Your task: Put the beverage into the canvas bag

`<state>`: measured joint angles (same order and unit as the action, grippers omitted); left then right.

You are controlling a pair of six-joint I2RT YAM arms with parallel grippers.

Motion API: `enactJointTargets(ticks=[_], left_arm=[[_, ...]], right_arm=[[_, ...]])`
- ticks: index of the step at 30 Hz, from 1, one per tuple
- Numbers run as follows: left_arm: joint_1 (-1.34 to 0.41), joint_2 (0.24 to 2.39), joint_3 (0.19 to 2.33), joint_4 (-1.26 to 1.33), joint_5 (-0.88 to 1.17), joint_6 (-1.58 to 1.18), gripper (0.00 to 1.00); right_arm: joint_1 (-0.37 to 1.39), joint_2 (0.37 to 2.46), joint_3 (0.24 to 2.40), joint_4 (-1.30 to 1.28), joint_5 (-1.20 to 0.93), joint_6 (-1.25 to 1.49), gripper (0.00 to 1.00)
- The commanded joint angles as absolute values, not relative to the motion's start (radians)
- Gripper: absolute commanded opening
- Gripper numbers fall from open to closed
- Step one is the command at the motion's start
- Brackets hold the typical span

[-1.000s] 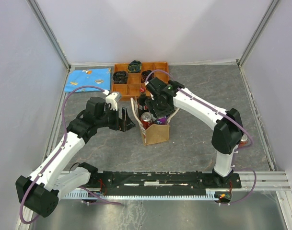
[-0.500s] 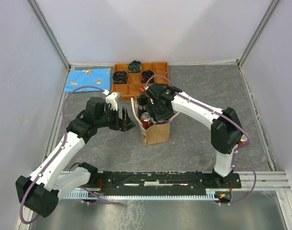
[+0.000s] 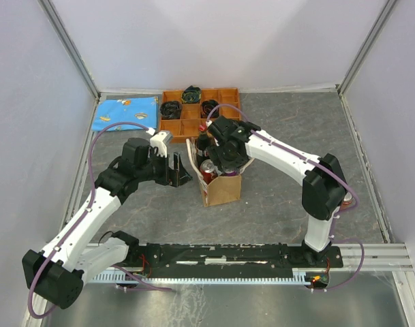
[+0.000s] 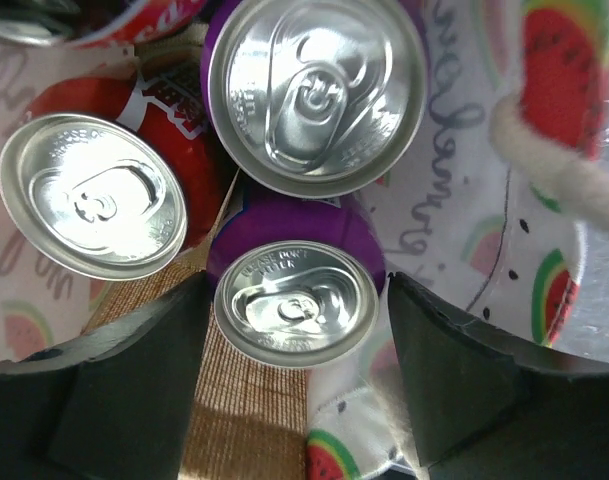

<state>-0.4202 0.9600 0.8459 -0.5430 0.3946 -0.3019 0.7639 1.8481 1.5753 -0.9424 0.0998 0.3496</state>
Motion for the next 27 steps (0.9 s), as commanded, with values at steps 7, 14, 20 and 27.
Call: enactJointTargets(ticks=[7,14,20,27], left_arm=[[-0.411,0.924,0.855,-0.512,0.402,-0.265,0.85],[-0.408,0.915,0.893,-0.521,0.386,-0.243,0.85],[-0.409,0.95,1.066,-0.51,0.317,-0.183,0.85],[-0.473,0.981,1.212,-0.46,0.322,-0.087,0.83]], right_arm=[[0.76,1.781,1.628,-0.93,0.177,0.326,0.87],[0.759,1.723,1.667,-0.907,0.161,0.339,0.89],[0.759,1.675,1.784,-0.877,0.15,0.358,0.89],[0.723,1.628,1.883,-0.894,0.191,0.375,0.9]])
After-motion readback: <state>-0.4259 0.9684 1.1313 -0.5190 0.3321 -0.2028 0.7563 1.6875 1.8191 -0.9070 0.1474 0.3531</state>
